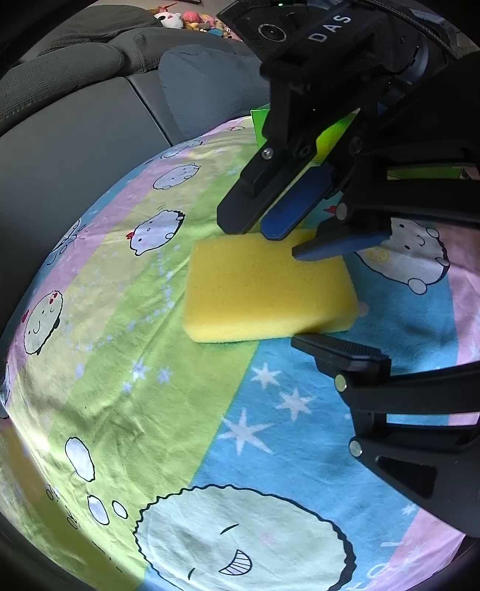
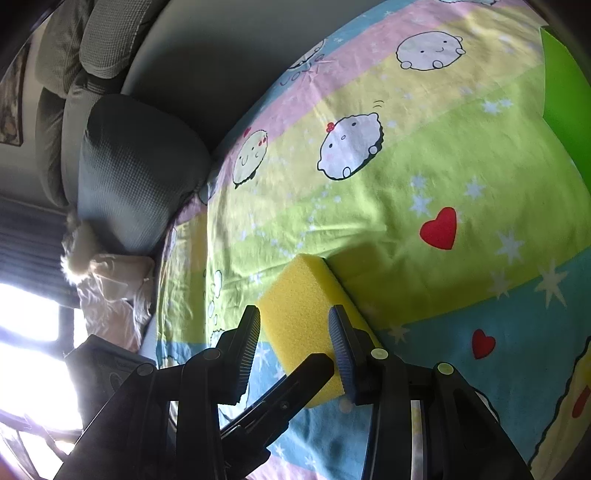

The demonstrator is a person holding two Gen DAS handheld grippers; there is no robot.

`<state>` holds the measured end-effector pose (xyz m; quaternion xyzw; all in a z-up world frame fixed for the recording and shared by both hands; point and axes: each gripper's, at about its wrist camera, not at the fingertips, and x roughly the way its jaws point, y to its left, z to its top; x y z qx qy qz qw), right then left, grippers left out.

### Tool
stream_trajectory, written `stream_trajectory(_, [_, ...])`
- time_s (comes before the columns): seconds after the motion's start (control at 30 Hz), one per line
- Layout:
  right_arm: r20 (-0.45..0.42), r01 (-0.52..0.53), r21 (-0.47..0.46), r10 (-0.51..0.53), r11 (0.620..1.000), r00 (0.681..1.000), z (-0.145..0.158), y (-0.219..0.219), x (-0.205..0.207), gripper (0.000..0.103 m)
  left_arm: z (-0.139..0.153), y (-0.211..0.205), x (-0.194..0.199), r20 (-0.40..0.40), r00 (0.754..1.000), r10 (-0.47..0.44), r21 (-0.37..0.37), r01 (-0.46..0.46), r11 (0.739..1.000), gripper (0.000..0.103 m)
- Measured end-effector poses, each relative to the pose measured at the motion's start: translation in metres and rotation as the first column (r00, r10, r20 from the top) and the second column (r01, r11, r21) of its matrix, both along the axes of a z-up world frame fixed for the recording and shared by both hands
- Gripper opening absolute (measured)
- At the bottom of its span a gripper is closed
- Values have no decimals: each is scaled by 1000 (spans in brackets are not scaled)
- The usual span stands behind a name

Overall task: Organize objects
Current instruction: 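Grasp the yellow sponge with the right gripper and lift it, then carry the yellow sponge over the green box with the right gripper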

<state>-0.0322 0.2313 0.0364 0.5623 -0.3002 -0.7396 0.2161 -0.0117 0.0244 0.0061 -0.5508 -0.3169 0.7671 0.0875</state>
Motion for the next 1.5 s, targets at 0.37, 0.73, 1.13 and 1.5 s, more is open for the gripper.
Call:
stream_trajectory(0.37, [-17,10,26,-10,1000,1000,5,2,4,42,-1,-2,3,5,1000,5,22,-5,1000,40])
stream_trajectory(0.73, [-3,32,76,-32,997,999,2,5,3,42,-1,-1,1,5,1000,2,13,-2,1000,42])
stream_trajectory(1.13, [0,-24,138,24,990,1000,-4,-4,2,42,7,7,5,-32,999,-28,-49,27,998,38])
stream_trajectory(1.5, [-191,84,47,-74,995,979,48,37,32,42,65,47,23,-281,943,-178,-152,140,979,37])
